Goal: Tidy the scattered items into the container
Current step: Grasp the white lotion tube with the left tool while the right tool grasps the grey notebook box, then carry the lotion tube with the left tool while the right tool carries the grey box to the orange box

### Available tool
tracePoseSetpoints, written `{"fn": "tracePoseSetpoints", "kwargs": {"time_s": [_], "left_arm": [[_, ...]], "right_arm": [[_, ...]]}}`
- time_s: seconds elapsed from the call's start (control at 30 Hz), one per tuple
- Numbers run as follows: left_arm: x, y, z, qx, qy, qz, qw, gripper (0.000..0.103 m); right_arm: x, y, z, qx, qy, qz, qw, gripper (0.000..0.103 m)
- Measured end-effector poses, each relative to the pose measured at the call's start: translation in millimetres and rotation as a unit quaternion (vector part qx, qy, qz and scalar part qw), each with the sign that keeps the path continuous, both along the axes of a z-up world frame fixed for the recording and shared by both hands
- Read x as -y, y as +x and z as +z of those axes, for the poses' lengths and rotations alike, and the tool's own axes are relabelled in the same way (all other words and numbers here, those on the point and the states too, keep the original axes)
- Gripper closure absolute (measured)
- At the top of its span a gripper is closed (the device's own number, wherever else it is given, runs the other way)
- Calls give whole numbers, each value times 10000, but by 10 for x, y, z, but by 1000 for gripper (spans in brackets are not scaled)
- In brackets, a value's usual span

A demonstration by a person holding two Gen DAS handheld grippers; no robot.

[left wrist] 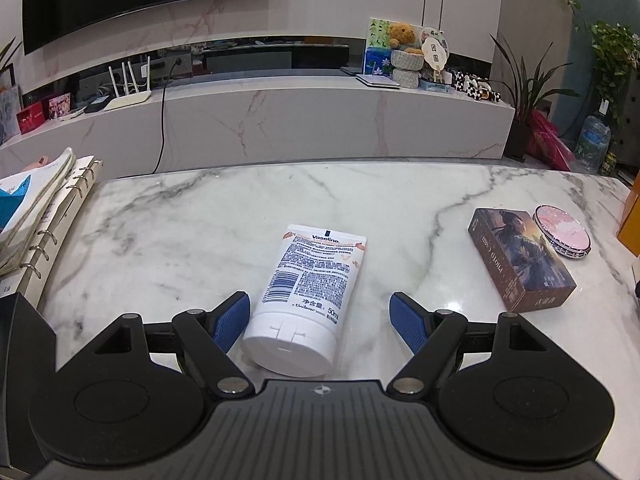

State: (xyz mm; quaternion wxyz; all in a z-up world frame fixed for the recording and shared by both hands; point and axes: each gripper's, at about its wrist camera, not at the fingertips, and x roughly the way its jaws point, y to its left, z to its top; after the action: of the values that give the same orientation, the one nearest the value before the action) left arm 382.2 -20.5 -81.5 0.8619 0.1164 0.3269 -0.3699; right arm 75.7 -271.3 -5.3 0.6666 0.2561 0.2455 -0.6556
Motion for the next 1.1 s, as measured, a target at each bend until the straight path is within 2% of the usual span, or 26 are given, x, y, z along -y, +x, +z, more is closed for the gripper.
{"fn": "tracePoseSetpoints", "kwargs": {"time_s": [0.1,0.4,0.47,0.5,0.53,0.9,1.1], "left_arm": [[11,-7,-12,75,22,-23,10000,12],[7,41,-36,168,-69,-46,9998,13],[-5,26,-29,182,-116,-100,9997,28],[-1,11,-24,230,-85,-95,9997,43],[8,-7,-19,279,-36,-127,9995,47],[-16,-256,35,181,145,-468,9986,49],[-70,-386,80,63,52,-483,9988,49]], "right_arm": [[2,77,-37,-208,-88,9,9997,1],[32,15,-35,-218,-118,378,9990,1],[22,-1,-30,-224,-130,494,9984,4],[12,-16,-24,-230,-145,546,9981,7],[1,-25,-22,-235,-152,608,9978,7],[-191,-277,2,-155,-92,1481,9888,9],[-353,-444,37,-89,30,1808,9835,9]]}}
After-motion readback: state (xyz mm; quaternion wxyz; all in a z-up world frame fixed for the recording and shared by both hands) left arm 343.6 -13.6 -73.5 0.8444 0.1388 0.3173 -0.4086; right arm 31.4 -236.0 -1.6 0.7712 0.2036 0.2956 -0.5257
